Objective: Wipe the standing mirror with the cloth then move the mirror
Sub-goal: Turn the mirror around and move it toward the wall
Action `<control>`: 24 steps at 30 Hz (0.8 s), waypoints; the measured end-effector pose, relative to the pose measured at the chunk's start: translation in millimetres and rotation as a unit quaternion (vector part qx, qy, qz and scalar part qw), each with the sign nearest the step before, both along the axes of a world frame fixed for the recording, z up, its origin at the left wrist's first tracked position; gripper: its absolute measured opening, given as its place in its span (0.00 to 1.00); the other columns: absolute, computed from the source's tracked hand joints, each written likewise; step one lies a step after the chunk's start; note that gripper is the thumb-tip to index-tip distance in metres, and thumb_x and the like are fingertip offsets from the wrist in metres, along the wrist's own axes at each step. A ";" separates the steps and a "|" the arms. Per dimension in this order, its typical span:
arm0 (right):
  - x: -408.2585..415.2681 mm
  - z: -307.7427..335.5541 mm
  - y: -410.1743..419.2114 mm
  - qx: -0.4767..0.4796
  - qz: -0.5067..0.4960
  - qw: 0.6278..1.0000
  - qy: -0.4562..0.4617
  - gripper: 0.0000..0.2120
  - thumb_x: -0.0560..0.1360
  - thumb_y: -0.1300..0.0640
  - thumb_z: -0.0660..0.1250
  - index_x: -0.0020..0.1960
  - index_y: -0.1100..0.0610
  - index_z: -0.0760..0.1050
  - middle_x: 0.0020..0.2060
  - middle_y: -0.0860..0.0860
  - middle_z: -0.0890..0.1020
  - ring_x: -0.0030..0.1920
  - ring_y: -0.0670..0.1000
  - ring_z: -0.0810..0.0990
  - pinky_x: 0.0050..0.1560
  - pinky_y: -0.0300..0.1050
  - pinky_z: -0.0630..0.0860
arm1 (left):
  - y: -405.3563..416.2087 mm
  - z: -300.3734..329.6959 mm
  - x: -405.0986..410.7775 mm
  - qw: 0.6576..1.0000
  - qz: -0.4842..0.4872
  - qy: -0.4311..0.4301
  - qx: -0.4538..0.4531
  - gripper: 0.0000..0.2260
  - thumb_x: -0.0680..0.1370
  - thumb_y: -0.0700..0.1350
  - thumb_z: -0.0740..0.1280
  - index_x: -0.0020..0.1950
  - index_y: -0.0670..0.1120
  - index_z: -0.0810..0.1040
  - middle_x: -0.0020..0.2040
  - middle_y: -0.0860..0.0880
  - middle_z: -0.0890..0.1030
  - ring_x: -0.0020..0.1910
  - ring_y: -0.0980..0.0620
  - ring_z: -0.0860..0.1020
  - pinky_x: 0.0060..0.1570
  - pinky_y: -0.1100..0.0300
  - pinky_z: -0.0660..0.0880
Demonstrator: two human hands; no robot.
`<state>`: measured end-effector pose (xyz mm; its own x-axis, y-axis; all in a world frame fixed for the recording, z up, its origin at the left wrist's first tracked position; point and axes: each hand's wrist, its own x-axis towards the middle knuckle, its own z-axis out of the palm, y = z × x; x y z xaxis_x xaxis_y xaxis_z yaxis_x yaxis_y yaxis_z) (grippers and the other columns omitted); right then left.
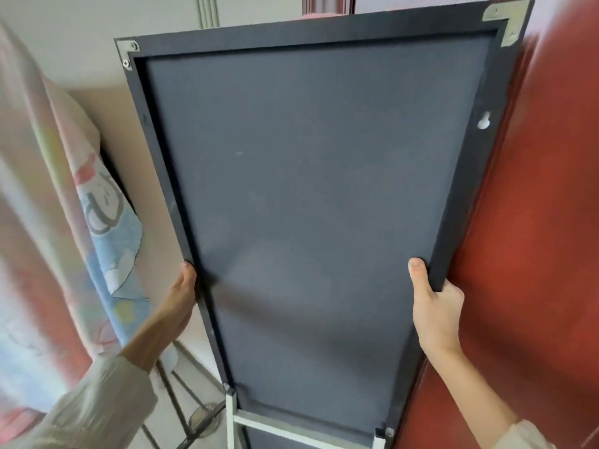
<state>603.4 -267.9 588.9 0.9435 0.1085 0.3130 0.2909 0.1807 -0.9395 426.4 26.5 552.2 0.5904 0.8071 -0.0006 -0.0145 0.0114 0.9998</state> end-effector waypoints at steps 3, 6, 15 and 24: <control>3.7 14.5 6.0 0.005 0.011 1.000 -0.010 0.10 0.75 0.51 0.65 0.36 0.51 0.75 0.29 0.40 0.76 0.29 0.35 0.74 0.39 0.30 0.70 | -9.9 5.1 -20.9 0.999 0.043 -0.013 0.007 0.25 0.81 0.55 0.44 0.72 0.41 0.61 0.69 0.50 0.68 0.70 0.51 0.65 0.73 0.54 0.55; -5.8 33.1 17.5 0.008 0.050 0.999 -0.019 0.16 0.75 0.50 0.65 0.34 0.61 0.75 0.26 0.44 0.72 0.24 0.39 0.71 0.30 0.28 0.67 | -20.1 17.1 -59.1 0.993 0.117 -0.032 0.014 0.23 0.79 0.60 0.48 0.62 0.48 0.71 0.59 0.50 0.76 0.64 0.53 0.69 0.73 0.50 0.57; -95.1 79.9 46.6 -0.043 0.159 0.986 -0.023 0.27 0.72 0.41 0.64 0.27 0.53 0.53 0.16 0.43 0.55 0.19 0.46 0.55 0.25 0.41 0.53 | -72.8 54.7 -204.5 0.945 0.312 -0.093 0.023 0.20 0.80 0.59 0.49 0.57 0.49 0.74 0.54 0.47 0.79 0.48 0.49 0.76 0.50 0.57 0.72; -243.2 102.0 77.2 -0.034 0.343 0.937 -0.051 0.27 0.73 0.43 0.64 0.28 0.52 0.51 0.15 0.44 0.54 0.18 0.46 0.54 0.18 0.34 0.51 | -161.5 84.6 -389.0 0.877 0.464 -0.119 0.032 0.21 0.80 0.58 0.49 0.63 0.48 0.70 0.64 0.45 0.75 0.60 0.47 0.74 0.60 0.52 0.72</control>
